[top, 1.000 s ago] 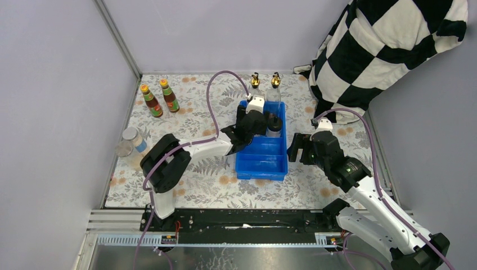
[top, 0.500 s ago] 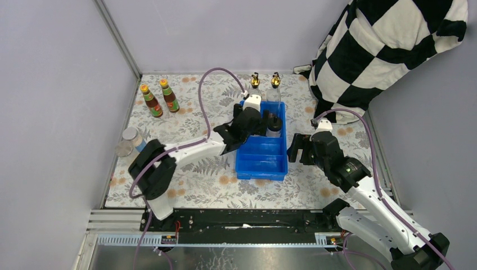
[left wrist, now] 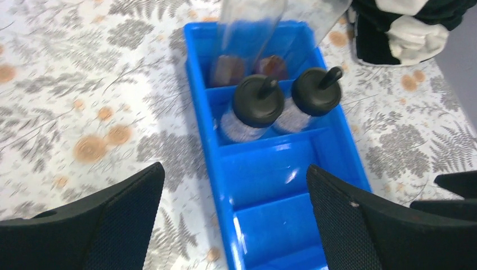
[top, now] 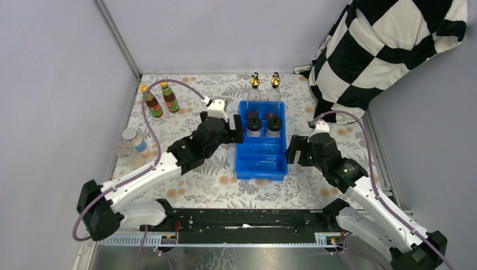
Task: Organize the condiment bottles
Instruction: Place the bottle in the storage box, then pick up the bottle from the center of the board.
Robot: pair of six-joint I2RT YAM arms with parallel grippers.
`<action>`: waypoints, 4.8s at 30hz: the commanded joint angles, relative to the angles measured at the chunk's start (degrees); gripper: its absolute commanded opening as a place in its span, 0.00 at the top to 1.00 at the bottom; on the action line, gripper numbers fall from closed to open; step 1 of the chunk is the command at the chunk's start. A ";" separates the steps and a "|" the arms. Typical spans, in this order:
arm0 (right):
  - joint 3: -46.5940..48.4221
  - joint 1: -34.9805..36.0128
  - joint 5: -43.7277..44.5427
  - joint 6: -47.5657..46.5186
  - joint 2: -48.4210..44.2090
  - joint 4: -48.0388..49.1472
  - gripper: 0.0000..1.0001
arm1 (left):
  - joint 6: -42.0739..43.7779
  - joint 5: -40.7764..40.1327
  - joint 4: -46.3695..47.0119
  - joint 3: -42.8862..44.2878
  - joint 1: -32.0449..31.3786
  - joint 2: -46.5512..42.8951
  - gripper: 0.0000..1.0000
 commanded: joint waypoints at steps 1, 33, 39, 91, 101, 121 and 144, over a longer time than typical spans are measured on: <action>-0.12 0.27 -1.80 -0.07 1.09 3.13 0.08 | -2.83 -4.66 -4.95 -5.28 -0.15 -7.61 0.01; -3.86 0.24 -8.06 -1.41 8.28 13.96 0.00 | -4.34 -10.53 -9.68 -12.72 0.43 -15.56 0.01; -3.72 0.33 -8.72 -1.24 9.09 14.68 0.00 | -0.20 -6.51 -4.89 -7.57 10.14 -10.02 0.01; -7.14 0.31 -14.41 1.43 19.75 21.79 0.00 | 5.83 -22.72 12.89 27.77 41.84 40.52 0.05; -8.58 0.30 -15.72 2.01 21.38 23.79 0.00 | 6.41 -22.65 15.36 27.44 43.21 41.16 0.37; -10.23 0.26 -17.89 3.27 23.64 25.65 0.00 | 4.34 -22.66 18.71 23.23 44.37 40.04 0.97; -11.60 0.29 -18.01 4.65 18.38 24.89 0.00 | 3.30 -8.61 8.66 23.45 34.45 38.13 0.95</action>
